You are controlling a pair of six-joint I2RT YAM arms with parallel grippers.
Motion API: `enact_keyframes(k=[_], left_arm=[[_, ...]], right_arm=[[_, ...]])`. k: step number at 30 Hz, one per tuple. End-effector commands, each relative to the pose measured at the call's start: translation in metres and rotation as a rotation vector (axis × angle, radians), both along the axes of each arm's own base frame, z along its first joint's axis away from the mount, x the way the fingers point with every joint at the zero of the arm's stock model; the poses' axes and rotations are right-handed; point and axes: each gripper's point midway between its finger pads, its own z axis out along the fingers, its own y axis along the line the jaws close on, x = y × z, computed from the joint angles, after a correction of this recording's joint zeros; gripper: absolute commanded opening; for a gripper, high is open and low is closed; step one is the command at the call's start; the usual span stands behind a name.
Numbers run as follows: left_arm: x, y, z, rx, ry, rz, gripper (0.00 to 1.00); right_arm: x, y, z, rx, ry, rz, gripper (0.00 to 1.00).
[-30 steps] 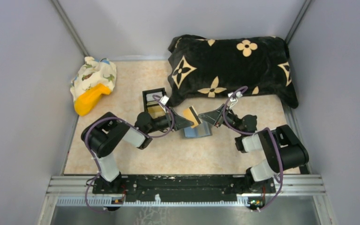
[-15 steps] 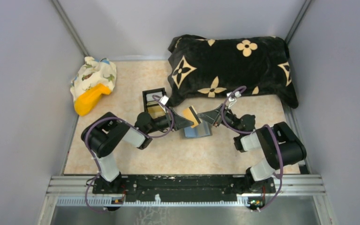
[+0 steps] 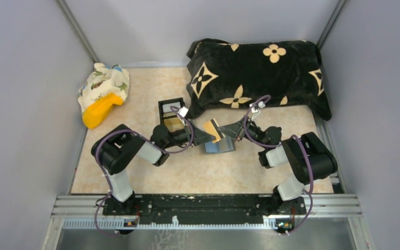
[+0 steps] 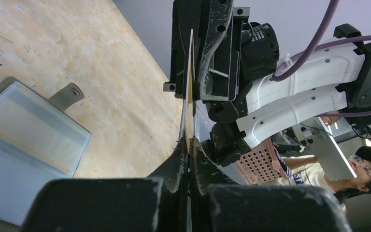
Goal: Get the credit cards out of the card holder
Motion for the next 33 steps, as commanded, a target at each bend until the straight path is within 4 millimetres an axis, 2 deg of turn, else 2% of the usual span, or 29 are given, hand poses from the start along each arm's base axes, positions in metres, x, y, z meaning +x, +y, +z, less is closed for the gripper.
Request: enact_keyframes(k=[1, 6, 7, 8, 10, 13, 20, 22, 26, 28, 30, 33], left_arm=[[-0.009, 0.001, 0.042, -0.144, -0.177, -0.024, 0.0], [-0.009, 0.0, 0.038, -0.129, -0.172, -0.035, 0.02], [-0.009, 0.0, 0.037, -0.123, -0.171, -0.034, 0.12], [-0.009, 0.001, 0.036, -0.113, -0.171, -0.029, 0.26], [-0.008, 0.005, 0.032, -0.084, -0.17, -0.014, 0.42], [-0.009, 0.013, 0.026, -0.029, -0.183, 0.011, 0.51], [-0.021, 0.037, 0.008, 0.113, -0.225, 0.074, 0.52], [-0.022, 0.043, 0.006, 0.152, -0.243, 0.089, 0.52], [-0.021, 0.057, 0.007, 0.208, -0.268, 0.139, 0.52], [-0.013, 0.066, 0.006, 0.239, -0.259, 0.194, 0.52], [0.001, 0.077, 0.003, 0.305, -0.241, 0.268, 0.52], [0.025, 0.097, 0.001, 0.39, -0.223, 0.418, 0.5]], right_arm=[[-0.007, 0.003, 0.035, 0.054, -0.184, 0.025, 0.0], [-0.007, 0.005, 0.035, 0.042, -0.195, 0.042, 0.0], [-0.007, 0.006, 0.035, 0.034, -0.205, 0.045, 0.0], [-0.005, 0.005, 0.037, 0.023, -0.219, 0.044, 0.0], [0.003, 0.005, 0.036, -0.013, -0.224, 0.043, 0.0], [0.02, 0.006, 0.042, -0.088, -0.261, 0.037, 0.0], [0.085, 0.009, 0.043, -0.409, -0.34, -0.023, 0.0], [0.099, 0.015, 0.055, -0.451, -0.387, 0.01, 0.0], [0.119, 0.027, 0.056, -0.524, -0.468, 0.097, 0.0], [0.128, 0.035, 0.042, -0.589, -0.451, 0.142, 0.0], [0.136, 0.047, 0.038, -0.64, -0.473, 0.165, 0.0], [0.137, 0.07, 0.036, -0.68, -0.515, 0.21, 0.0]])
